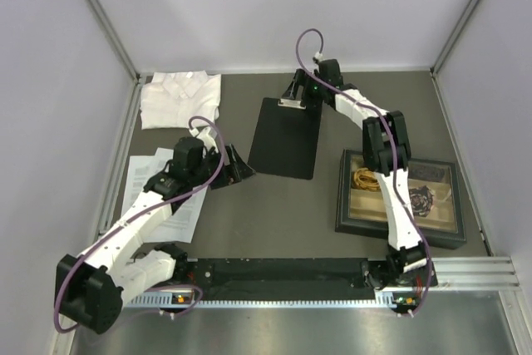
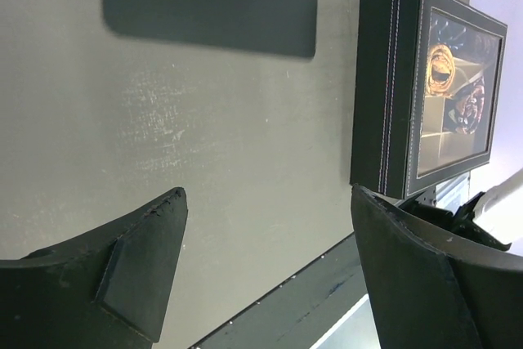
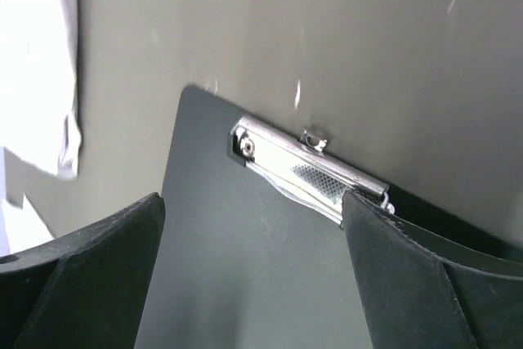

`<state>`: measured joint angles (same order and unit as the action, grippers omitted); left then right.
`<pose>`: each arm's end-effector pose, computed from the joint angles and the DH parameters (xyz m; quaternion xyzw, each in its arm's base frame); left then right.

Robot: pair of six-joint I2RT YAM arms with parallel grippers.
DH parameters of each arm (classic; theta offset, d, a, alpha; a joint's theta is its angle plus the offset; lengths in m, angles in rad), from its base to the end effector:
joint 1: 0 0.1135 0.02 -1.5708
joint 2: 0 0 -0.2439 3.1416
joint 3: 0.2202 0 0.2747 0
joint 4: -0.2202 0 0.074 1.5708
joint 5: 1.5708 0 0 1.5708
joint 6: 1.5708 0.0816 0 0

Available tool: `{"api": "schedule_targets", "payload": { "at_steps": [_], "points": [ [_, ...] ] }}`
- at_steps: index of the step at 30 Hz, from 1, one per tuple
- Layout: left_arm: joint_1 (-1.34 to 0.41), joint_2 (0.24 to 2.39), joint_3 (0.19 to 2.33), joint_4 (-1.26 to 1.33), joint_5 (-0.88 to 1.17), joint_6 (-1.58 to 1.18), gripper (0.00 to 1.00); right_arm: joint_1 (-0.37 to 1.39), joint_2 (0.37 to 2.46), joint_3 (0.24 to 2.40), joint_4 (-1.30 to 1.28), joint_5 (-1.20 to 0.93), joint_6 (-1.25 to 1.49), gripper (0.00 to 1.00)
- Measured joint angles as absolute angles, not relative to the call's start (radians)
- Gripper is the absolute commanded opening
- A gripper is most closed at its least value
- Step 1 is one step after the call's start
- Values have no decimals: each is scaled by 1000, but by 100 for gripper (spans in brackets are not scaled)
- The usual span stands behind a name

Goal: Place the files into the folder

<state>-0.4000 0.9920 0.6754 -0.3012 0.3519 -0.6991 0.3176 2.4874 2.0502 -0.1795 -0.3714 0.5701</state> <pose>0.2495 -0.1360 0.2040 -0.0510 0.8771 -0.3685 0.3039 0.5647 0.2168 0.1160 0.0258 0.8768 0.3419 0.3371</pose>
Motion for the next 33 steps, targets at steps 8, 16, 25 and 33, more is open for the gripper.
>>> {"api": "schedule_targets", "payload": {
  "at_steps": [8, 16, 25, 33],
  "points": [
    [-400, 985, 686, -326, 323, -713, 83, 366, 2237, 1639, -128, -399, 678, 85],
    [-400, 1074, 677, -322, 271, -727, 78, 534, 2001, 1262, -22, -302, 925, 85],
    [-400, 1142, 590, -294, 303, -738, 70, 635, 1880, 1170, -133, -227, 849, 95],
    [-408, 1107, 549, -335, 314, -812, 72, 632, 1903, 1438, -305, -196, 411, 98]
  ]
}}
